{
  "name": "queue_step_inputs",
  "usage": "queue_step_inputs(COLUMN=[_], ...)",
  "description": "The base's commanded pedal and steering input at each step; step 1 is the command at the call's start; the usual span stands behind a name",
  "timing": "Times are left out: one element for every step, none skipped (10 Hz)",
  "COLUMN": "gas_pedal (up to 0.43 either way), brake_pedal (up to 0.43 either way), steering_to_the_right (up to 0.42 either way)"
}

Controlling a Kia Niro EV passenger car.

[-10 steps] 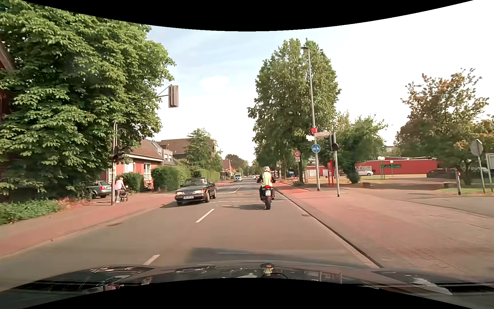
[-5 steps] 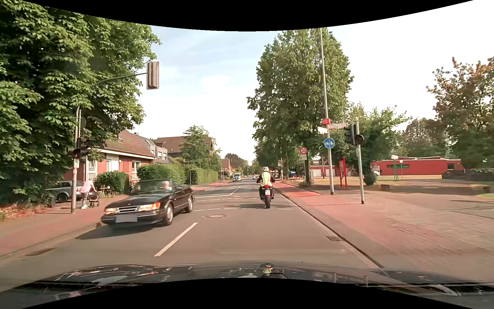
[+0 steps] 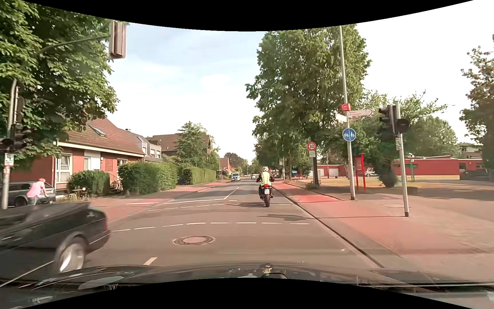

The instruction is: Follow the waypoints while adhering to traffic rules and regulations

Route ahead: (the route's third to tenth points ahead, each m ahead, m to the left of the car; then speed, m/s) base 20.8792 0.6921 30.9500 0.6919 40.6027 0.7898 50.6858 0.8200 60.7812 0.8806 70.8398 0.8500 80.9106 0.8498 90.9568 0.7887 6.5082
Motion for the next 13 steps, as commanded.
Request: queue_step_inputs(gas_pedal=[0.177, 0.177, 0.177, 0.177, 0.177, 0.177, 0.177, 0.177, 0.177, 0.169, 0.169, 0.15, 0.138], brake_pedal=[0.0, 0.0, 0.0, 0.0, 0.0, 0.0, 0.0, 0.0, 0.0, 0.0, 0.0, 0.0, 0.0], steering_to_the_right=[-0.001, -0.001, -0.001, -0.001, -0.001, -0.001, -0.001, -0.001, -0.001, -0.001, -0.001, -0.001, -0.001])
